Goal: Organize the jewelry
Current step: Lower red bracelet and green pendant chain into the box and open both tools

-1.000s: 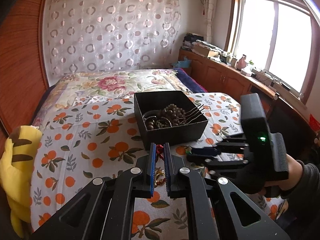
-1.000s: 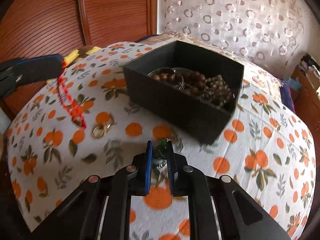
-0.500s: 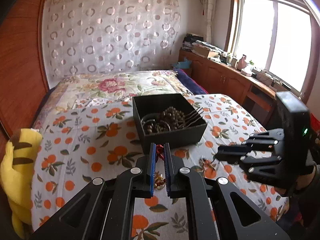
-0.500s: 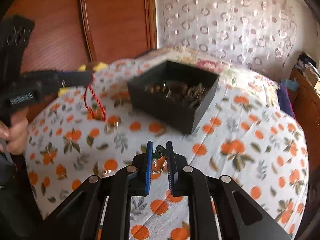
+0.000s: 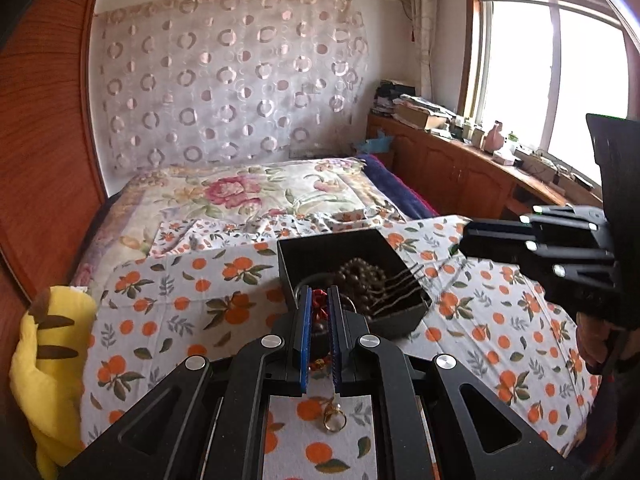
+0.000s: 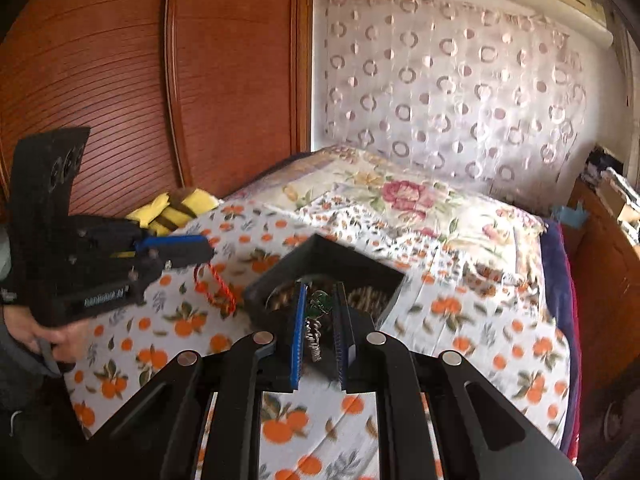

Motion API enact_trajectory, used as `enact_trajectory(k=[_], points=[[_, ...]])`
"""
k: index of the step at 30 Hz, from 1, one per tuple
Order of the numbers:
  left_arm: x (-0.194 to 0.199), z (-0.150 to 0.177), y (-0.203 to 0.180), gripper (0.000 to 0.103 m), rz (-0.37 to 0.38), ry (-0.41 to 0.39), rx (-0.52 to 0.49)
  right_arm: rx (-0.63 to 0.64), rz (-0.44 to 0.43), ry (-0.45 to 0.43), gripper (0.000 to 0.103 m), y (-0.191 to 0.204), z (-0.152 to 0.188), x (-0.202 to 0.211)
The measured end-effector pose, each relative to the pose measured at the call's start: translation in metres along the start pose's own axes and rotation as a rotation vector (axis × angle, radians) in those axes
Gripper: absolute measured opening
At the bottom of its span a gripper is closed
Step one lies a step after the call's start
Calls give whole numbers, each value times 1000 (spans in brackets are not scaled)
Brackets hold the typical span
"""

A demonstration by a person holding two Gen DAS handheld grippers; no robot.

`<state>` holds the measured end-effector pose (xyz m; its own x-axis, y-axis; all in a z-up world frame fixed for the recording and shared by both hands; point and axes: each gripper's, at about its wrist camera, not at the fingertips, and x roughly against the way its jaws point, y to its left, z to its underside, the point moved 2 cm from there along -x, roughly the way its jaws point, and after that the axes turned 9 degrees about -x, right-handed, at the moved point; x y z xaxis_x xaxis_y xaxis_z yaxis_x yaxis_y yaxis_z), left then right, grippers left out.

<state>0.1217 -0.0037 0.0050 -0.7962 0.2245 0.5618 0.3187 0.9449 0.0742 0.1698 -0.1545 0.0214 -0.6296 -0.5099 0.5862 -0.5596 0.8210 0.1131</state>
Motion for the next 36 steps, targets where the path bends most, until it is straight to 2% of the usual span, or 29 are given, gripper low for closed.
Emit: enact_trajectory(k=[8, 16, 24, 36], points=[[-8, -10, 1, 7, -7, 5, -9, -53, 17, 7, 15, -21, -27, -32], [-22, -18, 0, 7, -16, 22, -19, -130, 22, 40, 18, -38, -25, -60], [-34, -23, 0, 7, -14, 34, -21, -140, 24, 30, 18, -49, -12, -47], [-71, -50, -3, 7, -20, 49, -24, -121, 50, 42, 19, -58, 20, -21]])
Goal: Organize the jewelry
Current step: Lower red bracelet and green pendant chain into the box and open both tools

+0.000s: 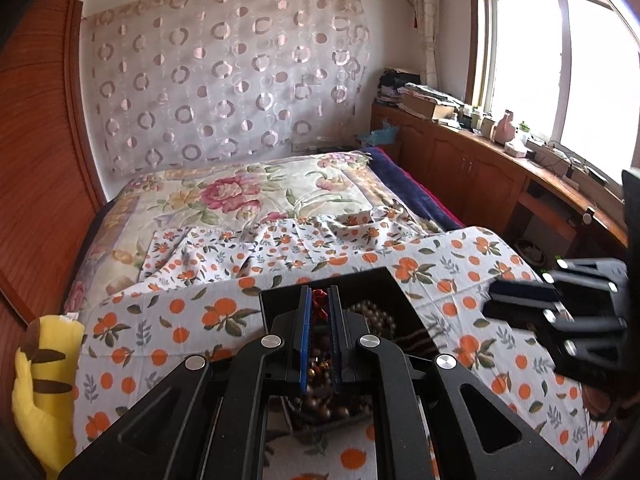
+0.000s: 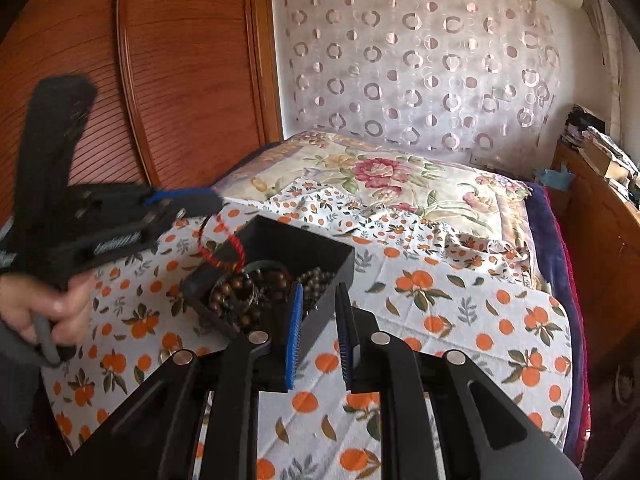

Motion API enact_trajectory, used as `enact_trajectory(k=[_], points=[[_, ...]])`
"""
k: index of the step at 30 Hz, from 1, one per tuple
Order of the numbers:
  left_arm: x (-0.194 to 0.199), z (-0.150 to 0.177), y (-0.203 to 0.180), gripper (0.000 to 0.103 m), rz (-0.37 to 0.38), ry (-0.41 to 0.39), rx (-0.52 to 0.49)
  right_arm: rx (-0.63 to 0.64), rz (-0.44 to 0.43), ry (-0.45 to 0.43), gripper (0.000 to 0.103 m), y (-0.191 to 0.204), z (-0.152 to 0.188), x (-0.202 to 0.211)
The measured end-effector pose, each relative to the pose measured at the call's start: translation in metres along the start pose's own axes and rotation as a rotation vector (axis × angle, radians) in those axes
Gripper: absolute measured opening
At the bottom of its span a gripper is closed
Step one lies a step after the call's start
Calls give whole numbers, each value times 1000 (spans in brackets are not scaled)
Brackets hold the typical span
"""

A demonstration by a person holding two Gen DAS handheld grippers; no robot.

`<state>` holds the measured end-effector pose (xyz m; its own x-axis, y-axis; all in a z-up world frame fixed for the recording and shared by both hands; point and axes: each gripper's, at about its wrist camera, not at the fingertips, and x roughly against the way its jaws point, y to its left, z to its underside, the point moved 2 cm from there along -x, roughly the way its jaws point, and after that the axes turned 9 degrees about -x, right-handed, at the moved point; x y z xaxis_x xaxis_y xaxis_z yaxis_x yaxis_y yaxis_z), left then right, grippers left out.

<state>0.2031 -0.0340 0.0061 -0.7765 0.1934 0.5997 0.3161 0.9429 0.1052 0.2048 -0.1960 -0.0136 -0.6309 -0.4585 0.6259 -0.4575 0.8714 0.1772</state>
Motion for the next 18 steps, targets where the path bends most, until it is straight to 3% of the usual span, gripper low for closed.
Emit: enact_trajectory(k=[7, 9, 10, 14, 18], points=[[-11, -9, -2, 10, -20, 12, -11, 9, 2, 6, 19, -2, 17, 8], [-9, -9, -3, 31, -19, 10, -10, 7, -10, 8, 19, -1, 23, 9], [-6, -8, -3, 36, -24, 6, -9, 8, -13, 9, 19, 0, 25, 9], [5, -2, 0, 43, -26, -1, -2, 19, -30, 17, 19, 11, 37, 8], [23, 13, 2, 57, -29, -7, -5, 35, -61, 31, 19, 25, 52, 8]])
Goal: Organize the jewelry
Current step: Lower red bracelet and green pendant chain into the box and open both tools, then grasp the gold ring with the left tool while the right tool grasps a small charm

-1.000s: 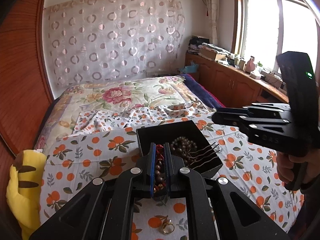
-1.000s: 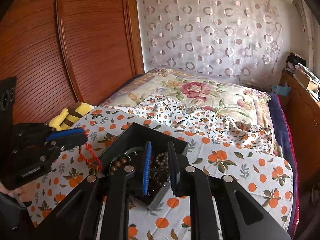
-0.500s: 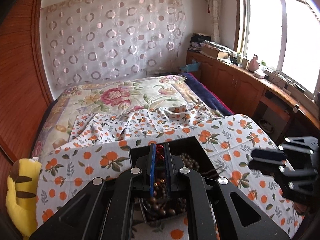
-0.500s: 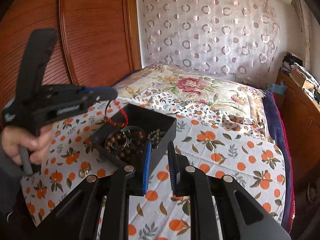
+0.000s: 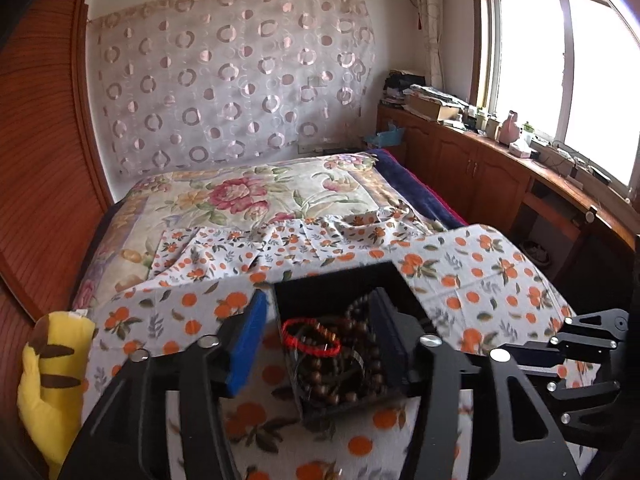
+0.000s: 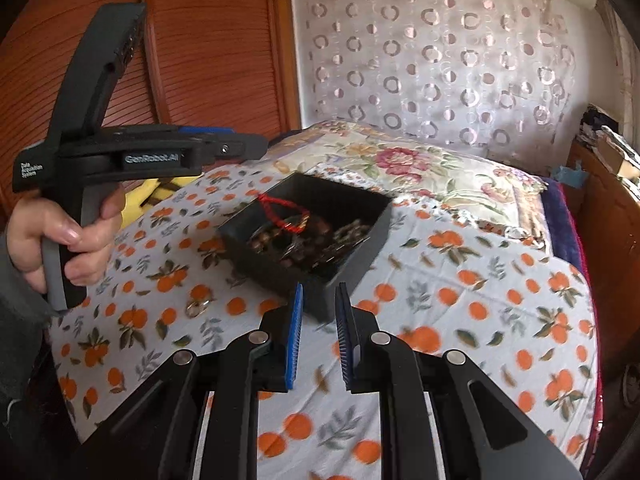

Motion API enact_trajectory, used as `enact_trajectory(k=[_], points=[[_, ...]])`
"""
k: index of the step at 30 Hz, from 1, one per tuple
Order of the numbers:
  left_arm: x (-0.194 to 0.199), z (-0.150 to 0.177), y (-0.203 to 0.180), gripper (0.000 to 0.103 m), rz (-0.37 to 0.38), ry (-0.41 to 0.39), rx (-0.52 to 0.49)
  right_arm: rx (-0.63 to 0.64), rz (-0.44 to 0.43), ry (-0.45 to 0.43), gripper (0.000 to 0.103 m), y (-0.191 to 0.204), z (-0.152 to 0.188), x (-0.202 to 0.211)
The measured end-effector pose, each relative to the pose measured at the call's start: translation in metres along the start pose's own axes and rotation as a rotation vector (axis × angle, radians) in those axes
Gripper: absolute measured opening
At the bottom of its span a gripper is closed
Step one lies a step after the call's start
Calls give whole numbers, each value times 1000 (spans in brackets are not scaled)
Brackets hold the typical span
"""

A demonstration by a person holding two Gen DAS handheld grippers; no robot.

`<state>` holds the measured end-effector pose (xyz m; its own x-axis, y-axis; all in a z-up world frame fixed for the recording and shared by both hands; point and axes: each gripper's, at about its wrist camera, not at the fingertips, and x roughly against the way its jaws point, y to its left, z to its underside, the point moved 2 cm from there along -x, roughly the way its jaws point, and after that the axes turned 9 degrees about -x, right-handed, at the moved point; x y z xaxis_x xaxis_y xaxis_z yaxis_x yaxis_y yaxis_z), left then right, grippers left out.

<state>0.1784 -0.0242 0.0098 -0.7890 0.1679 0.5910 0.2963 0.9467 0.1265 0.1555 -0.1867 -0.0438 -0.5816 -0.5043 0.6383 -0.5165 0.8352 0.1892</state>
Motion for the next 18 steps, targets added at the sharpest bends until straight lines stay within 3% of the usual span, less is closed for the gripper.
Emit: enact_trajectory(k=[6, 9, 18], points=[[28, 32, 4, 85, -1, -9, -8, 20, -51, 43, 20, 26, 22, -8], [35, 52, 8, 90, 10, 7, 9, 31, -78, 68, 34, 39, 34, -11], [21, 103, 13, 94, 21, 119, -8, 126, -121, 153, 34, 82, 68, -22]])
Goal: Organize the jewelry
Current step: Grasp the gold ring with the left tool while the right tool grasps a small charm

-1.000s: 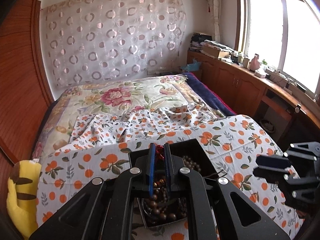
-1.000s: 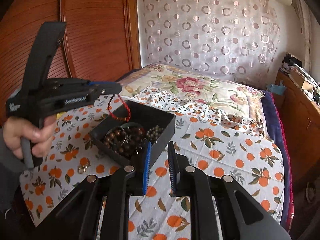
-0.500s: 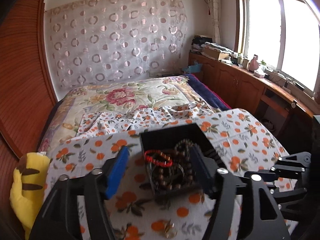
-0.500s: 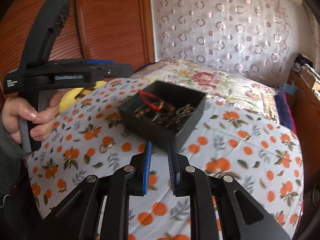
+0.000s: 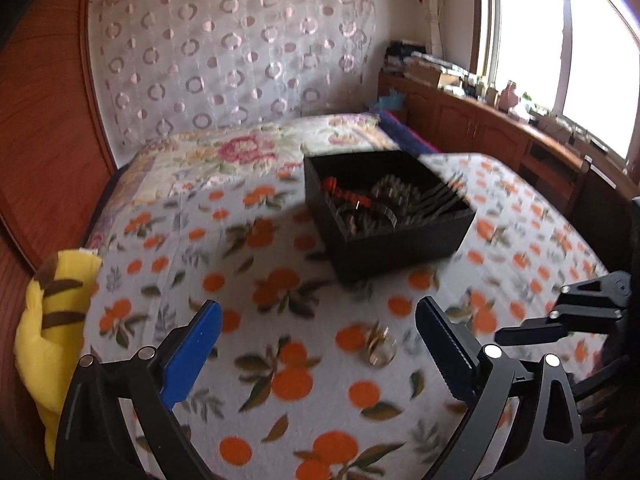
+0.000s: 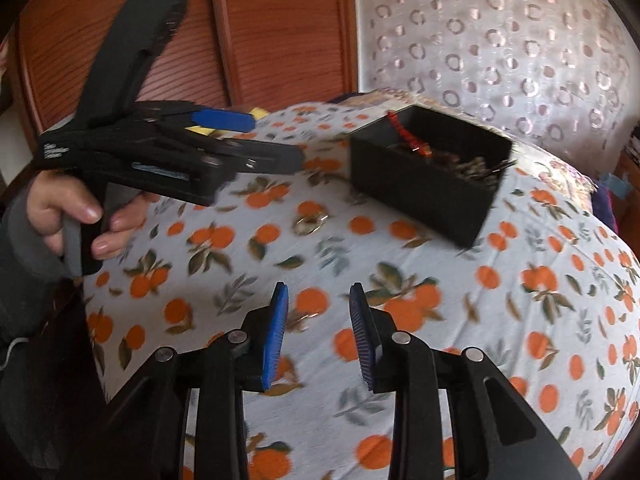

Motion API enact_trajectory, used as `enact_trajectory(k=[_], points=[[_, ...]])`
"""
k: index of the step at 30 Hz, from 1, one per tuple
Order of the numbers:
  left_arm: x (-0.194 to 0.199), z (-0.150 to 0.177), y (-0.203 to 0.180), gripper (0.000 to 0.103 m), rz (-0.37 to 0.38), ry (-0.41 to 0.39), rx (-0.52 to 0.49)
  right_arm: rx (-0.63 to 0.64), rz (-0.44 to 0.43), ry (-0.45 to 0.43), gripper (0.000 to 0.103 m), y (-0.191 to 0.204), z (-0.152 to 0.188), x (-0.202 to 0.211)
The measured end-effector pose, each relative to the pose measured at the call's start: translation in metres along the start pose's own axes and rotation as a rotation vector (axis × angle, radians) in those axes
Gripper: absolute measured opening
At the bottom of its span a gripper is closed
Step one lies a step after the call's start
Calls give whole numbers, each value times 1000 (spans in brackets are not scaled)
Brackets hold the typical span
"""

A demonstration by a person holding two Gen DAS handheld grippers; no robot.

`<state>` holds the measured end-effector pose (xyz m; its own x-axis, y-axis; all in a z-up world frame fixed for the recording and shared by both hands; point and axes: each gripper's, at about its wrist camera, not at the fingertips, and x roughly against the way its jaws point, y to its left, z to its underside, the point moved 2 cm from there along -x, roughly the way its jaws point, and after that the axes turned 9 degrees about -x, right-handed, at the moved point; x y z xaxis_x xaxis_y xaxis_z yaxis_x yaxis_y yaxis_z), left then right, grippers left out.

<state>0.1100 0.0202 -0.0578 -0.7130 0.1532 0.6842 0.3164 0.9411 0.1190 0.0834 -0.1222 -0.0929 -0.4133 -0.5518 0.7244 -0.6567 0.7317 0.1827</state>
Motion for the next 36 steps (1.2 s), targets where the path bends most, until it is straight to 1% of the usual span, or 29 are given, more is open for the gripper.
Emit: enact_trajectory(k=[2, 6, 8, 9, 10, 13, 16, 21, 27, 30, 32, 35, 36], points=[[-6, 9, 0, 94, 14, 30, -3, 23, 0, 23, 34, 6, 3, -5], [-17, 23, -2, 94, 6, 82, -27, 67, 26, 77, 34, 16, 8, -16], [-20, 27, -3, 94, 19, 93, -27, 83, 41, 77, 34, 20, 8, -17], [-22, 28, -4, 94, 26, 100, -28, 89, 45, 76, 28, 21, 7, -17], [-24, 29, -5, 94, 32, 108, -32, 96, 43, 78, 15, 22, 8, -16], [-31, 31, -8, 94, 43, 138, -51, 92, 53, 77, 15, 22, 9, -15], [-36, 32, -13, 95, 60, 163, -77, 67, 64, 67, 15, 12, 11, -10], [-36, 32, -13, 96, 66, 162, -78, 30, 98, 48, 15, -3, 19, 5], [-35, 33, -14, 96, 56, 163, -73, -39, 90, 0, 15, -11, 29, 25], [-36, 32, -16, 95, 43, 177, -75, -76, 93, -24, 15, -16, 32, 32], [-38, 30, -19, 95, 66, 181, -60, -103, 100, -47, 15, -21, 35, 37], [-36, 27, -27, 95, 95, 158, -54, -135, 114, -73, 15, -27, 38, 43], [-35, 25, -30, 93, 106, 149, -54, -143, 116, -81, 15, -29, 39, 44]])
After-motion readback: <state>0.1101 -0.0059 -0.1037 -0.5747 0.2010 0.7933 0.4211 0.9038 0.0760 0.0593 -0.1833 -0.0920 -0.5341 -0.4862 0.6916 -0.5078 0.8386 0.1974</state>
